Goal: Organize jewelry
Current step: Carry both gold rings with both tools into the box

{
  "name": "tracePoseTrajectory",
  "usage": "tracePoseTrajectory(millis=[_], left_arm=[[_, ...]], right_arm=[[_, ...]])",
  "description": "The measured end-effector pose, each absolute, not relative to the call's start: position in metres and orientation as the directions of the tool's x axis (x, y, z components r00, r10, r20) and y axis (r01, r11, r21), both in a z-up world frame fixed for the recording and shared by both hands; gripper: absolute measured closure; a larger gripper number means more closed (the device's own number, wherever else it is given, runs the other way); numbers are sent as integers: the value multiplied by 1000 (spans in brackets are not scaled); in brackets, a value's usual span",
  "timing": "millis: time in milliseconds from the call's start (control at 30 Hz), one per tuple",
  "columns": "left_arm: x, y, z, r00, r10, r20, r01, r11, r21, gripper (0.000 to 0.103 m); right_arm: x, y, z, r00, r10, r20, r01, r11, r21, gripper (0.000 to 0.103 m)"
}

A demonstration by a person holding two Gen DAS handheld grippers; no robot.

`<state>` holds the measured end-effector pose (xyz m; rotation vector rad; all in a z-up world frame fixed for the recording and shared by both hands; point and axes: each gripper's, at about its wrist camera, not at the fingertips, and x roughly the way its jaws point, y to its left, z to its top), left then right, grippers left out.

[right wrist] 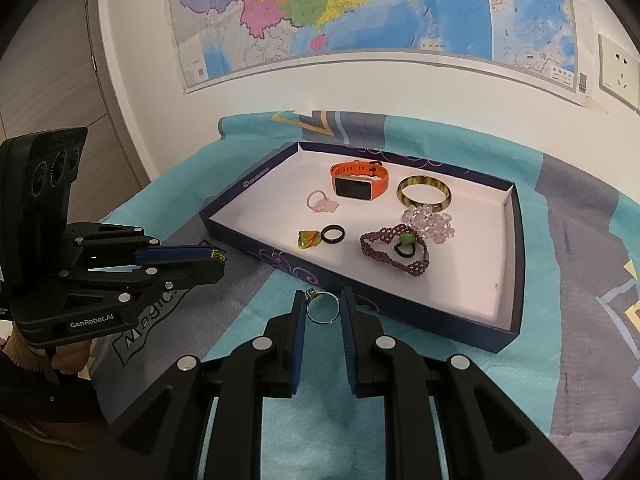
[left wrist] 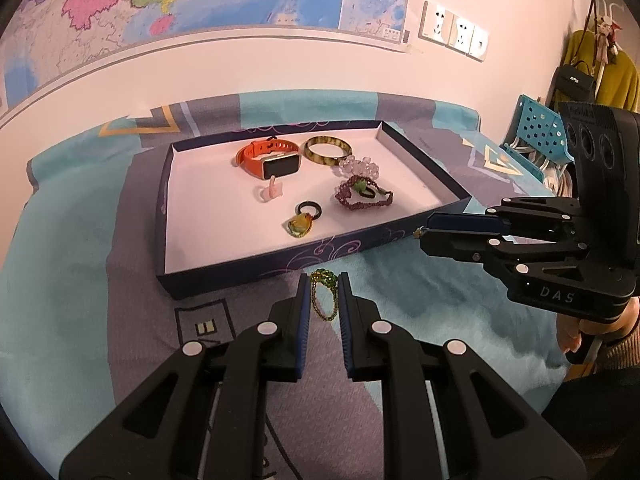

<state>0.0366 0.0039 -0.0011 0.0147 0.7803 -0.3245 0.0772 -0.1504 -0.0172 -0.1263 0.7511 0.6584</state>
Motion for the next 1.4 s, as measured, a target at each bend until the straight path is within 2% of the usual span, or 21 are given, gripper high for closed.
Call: tracePoseTrajectory(millis=[733, 1400], left_arm=[[66, -3, 16, 695, -281, -662, 287, 952, -103, 89], [96, -7, 16, 694, -260, -671, 265, 959, -98, 89]], right_arm=[[99, -156, -2, 577, 511, -637, -584, 803, 116, 87], [125, -151, -2, 579, 513, -634, -575, 808, 129, 87]])
